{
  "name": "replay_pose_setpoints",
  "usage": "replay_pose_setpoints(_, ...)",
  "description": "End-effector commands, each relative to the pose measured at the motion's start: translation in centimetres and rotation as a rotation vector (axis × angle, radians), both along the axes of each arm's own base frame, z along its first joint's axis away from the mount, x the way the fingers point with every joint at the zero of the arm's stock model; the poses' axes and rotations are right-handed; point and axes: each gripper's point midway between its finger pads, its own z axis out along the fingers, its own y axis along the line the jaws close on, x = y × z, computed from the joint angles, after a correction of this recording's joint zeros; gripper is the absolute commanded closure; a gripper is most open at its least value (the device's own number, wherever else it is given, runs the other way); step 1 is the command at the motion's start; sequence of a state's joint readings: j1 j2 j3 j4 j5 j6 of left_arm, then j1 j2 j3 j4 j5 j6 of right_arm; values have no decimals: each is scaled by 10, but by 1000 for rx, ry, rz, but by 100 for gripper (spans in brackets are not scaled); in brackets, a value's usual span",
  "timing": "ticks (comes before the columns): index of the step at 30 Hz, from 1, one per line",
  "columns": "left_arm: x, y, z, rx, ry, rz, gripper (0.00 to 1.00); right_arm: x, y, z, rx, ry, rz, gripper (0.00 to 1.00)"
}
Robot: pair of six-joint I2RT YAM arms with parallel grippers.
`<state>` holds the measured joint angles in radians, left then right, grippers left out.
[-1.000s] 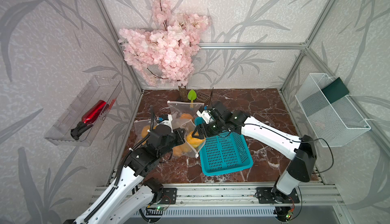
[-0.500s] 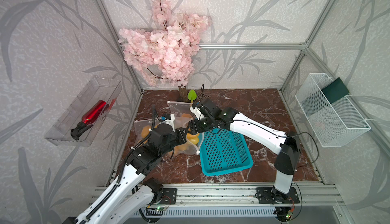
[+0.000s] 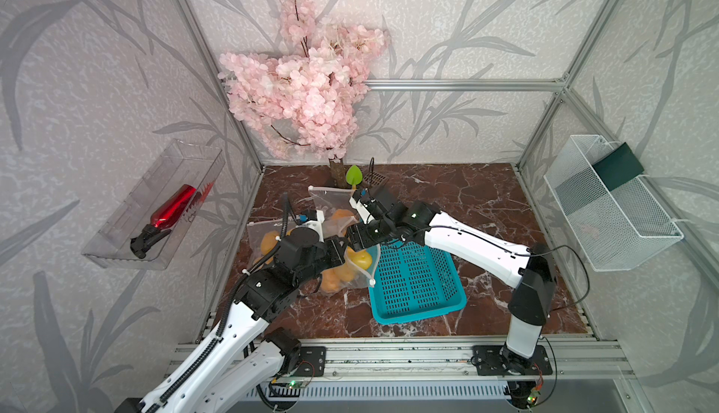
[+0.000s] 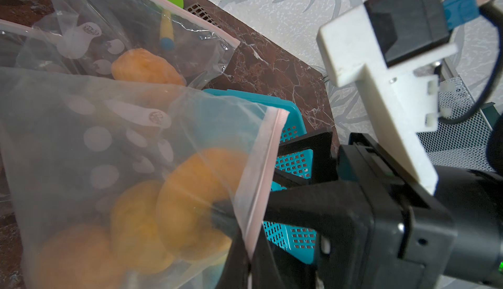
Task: Put the potatoes into a zipper bag and zip it
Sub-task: Place the potato into the zipper food storage bag.
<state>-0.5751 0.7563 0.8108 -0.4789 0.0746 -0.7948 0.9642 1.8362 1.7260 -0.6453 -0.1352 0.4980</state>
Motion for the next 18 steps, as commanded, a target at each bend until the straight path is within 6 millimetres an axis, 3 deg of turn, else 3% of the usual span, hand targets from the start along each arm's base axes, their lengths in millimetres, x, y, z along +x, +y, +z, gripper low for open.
replay_pose_setpoints(1,4,-1,9,-13,-34,7,100,-13,-9,28,33,-66,31,20)
replay_pose_setpoints(11,3,6,10,-4,-37,34,100,-27,-61,37,24,-163,-16,14)
replay_pose_setpoints(18,3,5,9,-4,-29,31,100,-20,-88,11,-11,-131,-88,18)
